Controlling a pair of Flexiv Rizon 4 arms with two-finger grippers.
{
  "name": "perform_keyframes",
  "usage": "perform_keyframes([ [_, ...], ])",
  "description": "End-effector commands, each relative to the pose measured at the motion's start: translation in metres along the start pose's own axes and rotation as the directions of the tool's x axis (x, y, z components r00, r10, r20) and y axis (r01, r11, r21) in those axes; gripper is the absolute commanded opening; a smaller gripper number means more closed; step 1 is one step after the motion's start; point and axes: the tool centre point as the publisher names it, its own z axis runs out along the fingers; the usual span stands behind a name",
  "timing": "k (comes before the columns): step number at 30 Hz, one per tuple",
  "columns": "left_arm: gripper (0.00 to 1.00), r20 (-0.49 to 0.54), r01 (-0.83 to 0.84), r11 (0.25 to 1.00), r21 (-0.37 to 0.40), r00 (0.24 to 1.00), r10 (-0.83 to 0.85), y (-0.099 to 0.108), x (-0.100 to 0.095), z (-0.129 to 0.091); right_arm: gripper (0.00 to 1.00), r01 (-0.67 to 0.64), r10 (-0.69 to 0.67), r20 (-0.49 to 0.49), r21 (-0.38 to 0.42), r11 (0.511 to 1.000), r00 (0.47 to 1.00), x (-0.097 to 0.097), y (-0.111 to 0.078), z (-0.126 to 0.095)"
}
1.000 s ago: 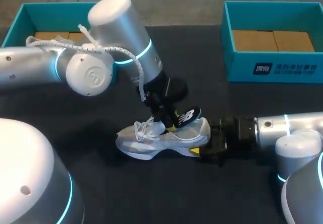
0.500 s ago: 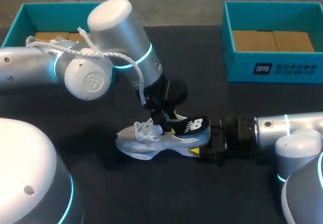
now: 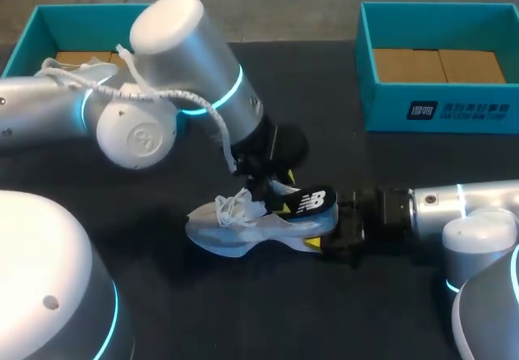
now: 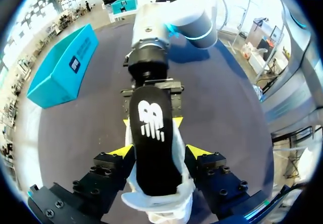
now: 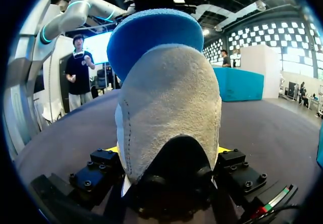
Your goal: Take the shoe out of the shoebox, open the shoe tongue, remove and reinsert the insole, then place the shoe into the shoebox
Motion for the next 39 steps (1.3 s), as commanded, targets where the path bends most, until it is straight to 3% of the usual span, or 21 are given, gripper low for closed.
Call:
perform_keyframes([
  [1,0.62,0.051,-0.012,1.000,-0.001,0.999,0.012,-0.002,0.015,0.003,0.00,0.000,0.000,-0.001,0.006,1.000,1.000,0.001,0.001,0.002],
  [5,0.56,0.132,-0.013,1.000,0.003,0.991,0.013,-0.008,0.023,0.007,0.00,0.000,0.000,-0.001,0.006,1.000,1.000,0.001,0.001,0.002],
  [13,0.60,0.259,0.002,1.000,0.025,0.966,-0.008,-0.016,0.028,0.015,0.00,0.000,0.000,-0.001,0.006,1.000,1.000,0.001,0.001,0.002],
  [14,0.58,0.315,0.002,1.000,0.021,0.949,-0.008,-0.021,0.030,0.023,0.00,0.000,0.000,-0.001,0.006,1.000,1.000,0.001,0.001,0.002],
  [29,0.57,0.392,-0.013,1.000,0.010,0.920,0.008,-0.031,0.017,0.035,0.00,0.000,0.000,-0.001,0.006,1.000,1.000,0.001,0.001,0.002],
  [39,0.51,0.408,0.004,1.000,0.009,0.913,-0.008,-0.031,0.006,0.047,0.00,0.000,0.000,-0.001,0.006,1.000,1.000,0.001,0.001,0.002],
])
